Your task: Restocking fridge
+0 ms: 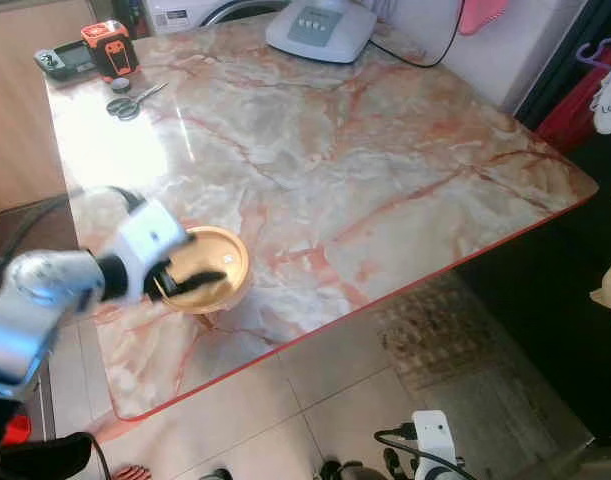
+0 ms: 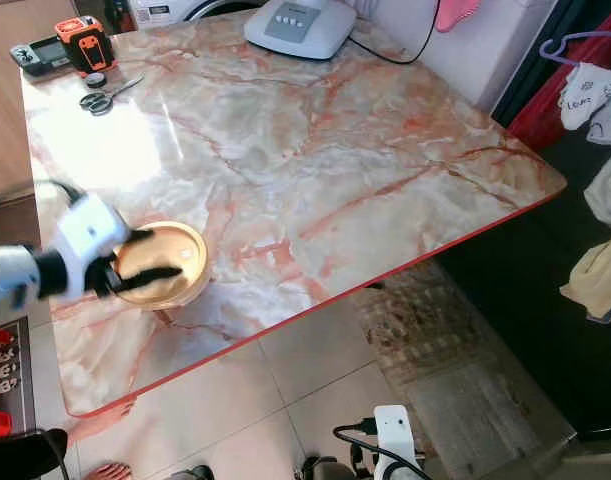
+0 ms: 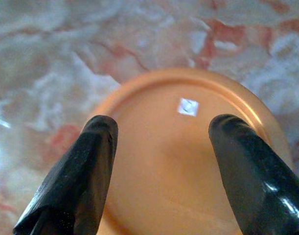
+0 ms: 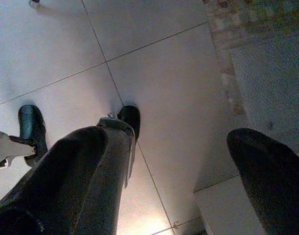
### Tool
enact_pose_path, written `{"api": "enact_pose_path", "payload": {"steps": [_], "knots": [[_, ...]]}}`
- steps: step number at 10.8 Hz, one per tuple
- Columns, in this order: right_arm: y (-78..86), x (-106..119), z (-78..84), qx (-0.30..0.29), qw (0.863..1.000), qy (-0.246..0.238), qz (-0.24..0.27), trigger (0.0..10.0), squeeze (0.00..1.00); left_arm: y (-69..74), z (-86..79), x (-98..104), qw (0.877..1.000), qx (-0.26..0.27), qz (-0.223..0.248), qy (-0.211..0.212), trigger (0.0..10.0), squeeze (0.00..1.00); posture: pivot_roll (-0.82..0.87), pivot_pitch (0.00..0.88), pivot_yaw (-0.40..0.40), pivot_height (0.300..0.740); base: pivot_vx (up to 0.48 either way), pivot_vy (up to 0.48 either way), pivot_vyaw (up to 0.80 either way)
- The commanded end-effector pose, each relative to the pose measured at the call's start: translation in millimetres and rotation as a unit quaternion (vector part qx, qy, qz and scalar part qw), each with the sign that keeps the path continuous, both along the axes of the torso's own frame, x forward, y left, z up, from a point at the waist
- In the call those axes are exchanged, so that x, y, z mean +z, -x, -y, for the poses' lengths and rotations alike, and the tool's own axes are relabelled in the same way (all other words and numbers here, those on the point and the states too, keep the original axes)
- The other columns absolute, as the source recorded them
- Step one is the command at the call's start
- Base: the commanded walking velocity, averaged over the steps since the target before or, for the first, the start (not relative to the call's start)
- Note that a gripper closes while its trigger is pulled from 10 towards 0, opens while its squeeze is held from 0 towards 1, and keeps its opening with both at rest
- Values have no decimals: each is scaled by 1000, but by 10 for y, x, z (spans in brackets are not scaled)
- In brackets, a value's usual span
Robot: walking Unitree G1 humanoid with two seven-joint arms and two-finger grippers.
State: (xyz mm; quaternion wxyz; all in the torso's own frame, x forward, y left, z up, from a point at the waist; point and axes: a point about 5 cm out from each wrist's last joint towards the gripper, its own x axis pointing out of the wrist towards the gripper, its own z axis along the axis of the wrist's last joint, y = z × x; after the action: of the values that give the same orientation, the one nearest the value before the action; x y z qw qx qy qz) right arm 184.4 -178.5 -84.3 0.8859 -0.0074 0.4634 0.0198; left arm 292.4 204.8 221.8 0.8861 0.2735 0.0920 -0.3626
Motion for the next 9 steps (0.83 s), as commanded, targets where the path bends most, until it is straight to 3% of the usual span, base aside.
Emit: {"api": "enact_pose_path", "payload": {"steps": [1,2,3,4,5,7,9], "knots": [[91,-43,21,-1,1000,3,-18,10000,0,-7,-26,123,1000,4,27,7,10000,0,-63,194,-67,740,0,0,0],[93,-44,19,0,1000,2,-19,10000,0,13,8,311,995,7,53,90,10000,0,-60,190,-62,740,0,0,0],[95,-45,18,0,1000,2,-19,10000,0,14,11,374,986,22,78,143,10000,0,-61,189,-61,740,0,0,0],[96,-45,18,-1,1000,1,-18,10000,0,-31,-25,353,971,93,115,188,10000,0,-61,183,-59,740,0,0,0],[97,-46,17,-1,1000,1,-17,10000,0,-37,-61,316,960,134,124,214,10000,0,-65,179,-59,740,0,0,0],[101,-47,20,2,1000,3,-19,10000,0,3,-366,166,927,247,124,252,10000,0,-54,173,-61,740,0,0,0],[100,-46,26,1,1000,4,-18,10000,0,79,-498,39,902,278,101,314,10000,0,-59,176,-60,740,0,0,0]]}}
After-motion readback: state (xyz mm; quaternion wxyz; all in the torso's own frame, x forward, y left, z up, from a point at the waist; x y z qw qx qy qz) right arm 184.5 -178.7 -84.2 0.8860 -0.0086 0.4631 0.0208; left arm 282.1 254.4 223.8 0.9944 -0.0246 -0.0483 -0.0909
